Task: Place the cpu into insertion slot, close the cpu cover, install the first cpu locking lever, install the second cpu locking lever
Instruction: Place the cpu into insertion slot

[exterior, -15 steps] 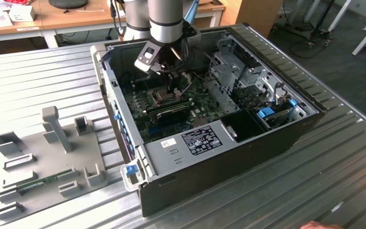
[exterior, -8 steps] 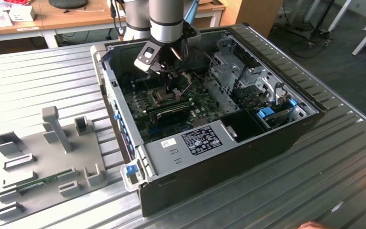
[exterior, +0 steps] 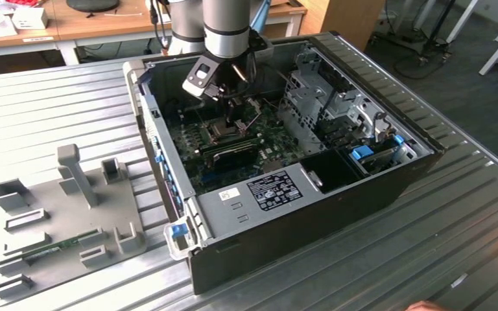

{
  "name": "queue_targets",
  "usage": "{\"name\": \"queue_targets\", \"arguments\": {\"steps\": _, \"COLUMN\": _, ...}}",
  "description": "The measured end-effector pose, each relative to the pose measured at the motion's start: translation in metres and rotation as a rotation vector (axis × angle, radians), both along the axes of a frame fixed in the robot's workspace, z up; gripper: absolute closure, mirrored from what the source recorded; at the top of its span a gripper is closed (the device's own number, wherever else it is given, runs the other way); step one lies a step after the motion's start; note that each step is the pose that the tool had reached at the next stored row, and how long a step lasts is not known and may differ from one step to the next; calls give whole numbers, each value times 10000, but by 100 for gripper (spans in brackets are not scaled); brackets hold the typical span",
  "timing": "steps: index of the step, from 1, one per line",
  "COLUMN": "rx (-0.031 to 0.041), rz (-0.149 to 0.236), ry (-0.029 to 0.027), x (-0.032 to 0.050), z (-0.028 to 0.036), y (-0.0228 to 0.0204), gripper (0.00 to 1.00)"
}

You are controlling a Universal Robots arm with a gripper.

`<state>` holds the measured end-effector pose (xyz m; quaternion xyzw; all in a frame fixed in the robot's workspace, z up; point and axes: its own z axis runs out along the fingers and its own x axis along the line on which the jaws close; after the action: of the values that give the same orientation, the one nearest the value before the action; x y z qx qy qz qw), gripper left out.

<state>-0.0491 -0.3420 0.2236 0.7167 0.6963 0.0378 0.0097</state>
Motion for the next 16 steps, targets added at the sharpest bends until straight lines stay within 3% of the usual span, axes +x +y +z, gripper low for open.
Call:
{"name": "queue_targets", "arguments": {"steps": 3, "rx": 0, "rz": 0, "ry": 4, "x": 0, "z": 0, "y": 0, "gripper": 42}}
{"name": "queue_targets", "arguments": {"steps": 7, "rx": -1, "rz": 0, "ry": 10, "x": 0, "z": 0, "y": 0, "gripper": 60}}
{"name": "queue_targets", "arguments": {"steps": 8, "rx": -1, "rz": 0, "ry": 12, "x": 0, "z": 0, "y": 0, "gripper": 60}}
{"name": "queue_targets", "arguments": {"steps": 11, "rx": 0, "rz": 0, "ry": 16, "x": 0, "z": 0, "y": 0, "gripper": 78}}
{"name": "queue_targets", "arguments": {"steps": 12, "rx": -1, "rz": 0, "ry": 18, "x": 0, "z": 0, "y": 0, "gripper": 78}}
{"name": "queue_targets", "arguments": {"steps": 14, "rx": 0, "rz": 0, "ry": 21, "x": 0, "z": 0, "y": 0, "gripper": 89}}
{"name": "queue_targets", "arguments": {"steps": 16, "rx": 0, "rz": 0, "ry": 24, "x": 0, "z": 0, "y": 0, "gripper": 89}}
